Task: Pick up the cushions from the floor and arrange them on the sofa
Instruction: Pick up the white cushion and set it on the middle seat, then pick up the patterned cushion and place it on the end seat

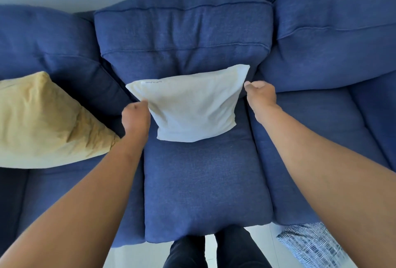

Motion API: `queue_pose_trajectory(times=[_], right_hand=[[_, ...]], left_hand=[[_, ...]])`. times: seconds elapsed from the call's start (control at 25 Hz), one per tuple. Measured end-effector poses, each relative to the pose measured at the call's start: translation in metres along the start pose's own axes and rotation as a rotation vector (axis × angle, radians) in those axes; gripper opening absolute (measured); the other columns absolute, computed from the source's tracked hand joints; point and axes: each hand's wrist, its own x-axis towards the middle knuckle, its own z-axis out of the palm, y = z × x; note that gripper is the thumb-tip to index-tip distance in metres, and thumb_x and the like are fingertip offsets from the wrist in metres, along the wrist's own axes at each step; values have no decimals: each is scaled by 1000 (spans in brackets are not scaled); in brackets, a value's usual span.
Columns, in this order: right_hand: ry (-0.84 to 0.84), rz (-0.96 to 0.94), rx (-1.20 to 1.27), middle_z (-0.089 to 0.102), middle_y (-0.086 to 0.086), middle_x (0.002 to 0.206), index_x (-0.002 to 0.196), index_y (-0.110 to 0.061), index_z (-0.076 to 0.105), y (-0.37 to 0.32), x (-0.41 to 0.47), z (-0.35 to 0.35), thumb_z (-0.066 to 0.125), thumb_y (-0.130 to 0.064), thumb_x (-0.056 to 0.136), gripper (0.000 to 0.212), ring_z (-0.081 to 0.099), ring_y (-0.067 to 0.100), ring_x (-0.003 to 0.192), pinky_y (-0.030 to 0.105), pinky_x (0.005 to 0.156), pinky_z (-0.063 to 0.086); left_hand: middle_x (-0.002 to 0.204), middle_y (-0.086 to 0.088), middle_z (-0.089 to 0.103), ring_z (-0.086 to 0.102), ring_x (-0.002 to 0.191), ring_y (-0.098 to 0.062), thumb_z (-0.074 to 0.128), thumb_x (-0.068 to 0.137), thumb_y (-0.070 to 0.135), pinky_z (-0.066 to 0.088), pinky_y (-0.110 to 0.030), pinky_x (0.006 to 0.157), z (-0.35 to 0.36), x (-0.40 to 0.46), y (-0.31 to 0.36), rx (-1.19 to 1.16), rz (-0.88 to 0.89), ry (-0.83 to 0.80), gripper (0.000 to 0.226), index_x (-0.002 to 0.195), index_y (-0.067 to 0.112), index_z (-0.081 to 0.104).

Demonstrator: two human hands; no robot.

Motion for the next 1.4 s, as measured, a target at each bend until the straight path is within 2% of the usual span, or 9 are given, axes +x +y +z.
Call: queue_pose_trajectory(times=[0.08, 0.16, 0.24, 0.32, 0.4, 0.6, 0.8, 1.0, 1.4], right_hand=[[-7, -64, -80, 73, 13, 114, 120, -3, 68, 5, -29, -17, 59, -34, 103, 37, 64, 29, 111, 37, 97, 52], [-20, -114, -190, 69, 7, 112, 120, -8, 65, 15, -56, -34, 54, -34, 106, 31, 59, 30, 119, 35, 96, 45], [-13, -113, -285, 64, 14, 133, 136, -4, 57, 33, -78, -53, 50, -35, 108, 43, 52, 34, 135, 42, 107, 41], [19, -121, -410, 51, 19, 153, 146, 1, 48, 54, -95, -72, 47, -35, 109, 51, 36, 34, 152, 50, 118, 33], [67, -126, -516, 30, 17, 170, 154, 0, 38, 81, -108, -99, 44, -37, 110, 58, 15, 32, 162, 56, 125, 24], [168, -14, -563, 7, 15, 177, 165, -2, 18, 160, -141, -177, 42, -43, 110, 73, -2, 30, 165, 61, 128, 13], [278, 91, -510, 4, 15, 177, 166, -5, 18, 255, -186, -268, 42, -46, 109, 74, -5, 31, 165, 62, 128, 11], [333, 196, -416, -2, 15, 178, 167, -5, 8, 344, -250, -346, 41, -47, 109, 79, -8, 31, 164, 60, 129, 8], [490, 352, -303, 0, 18, 177, 166, -3, 13, 482, -315, -462, 45, -45, 108, 78, -7, 33, 164, 60, 128, 8]], left_hand=[[80, -4, 55, 50, 77, -20, 55, 91, 30, 42, -33, 69, 4, -27, -9, 153, 137, -32, 27, 75, 9, 63], [86, -8, 61, 55, 81, -19, 50, 101, 30, 44, -30, 72, 17, -57, -14, 320, 311, -138, 28, 89, 14, 70], [120, -5, 73, 65, 104, -21, 49, 104, 36, 49, -30, 89, 37, -83, -19, 437, 476, -258, 34, 120, 16, 72], [153, -3, 56, 53, 138, -23, 50, 106, 37, 40, -33, 111, 57, -107, -20, 541, 631, -367, 46, 146, 16, 57], [167, -7, 35, 35, 153, -24, 48, 108, 35, 28, -37, 122, 82, -137, -19, 666, 813, -464, 54, 156, 11, 44], [171, -13, 22, 19, 159, -28, 50, 107, 32, 23, -46, 127, 143, -223, -32, 789, 1138, -652, 61, 160, 6, 34], [173, -12, 18, 11, 161, -28, 47, 108, 37, 14, -48, 129, 193, -340, -84, 958, 1340, -816, 65, 162, 5, 28], [173, -10, 15, 8, 161, -25, 45, 109, 39, 11, -45, 130, 223, -453, -147, 1085, 1414, -933, 67, 163, 7, 24], [174, -11, 11, 6, 161, -26, 43, 109, 38, 10, -45, 130, 291, -611, -244, 1214, 1554, -1170, 68, 164, 6, 19]])
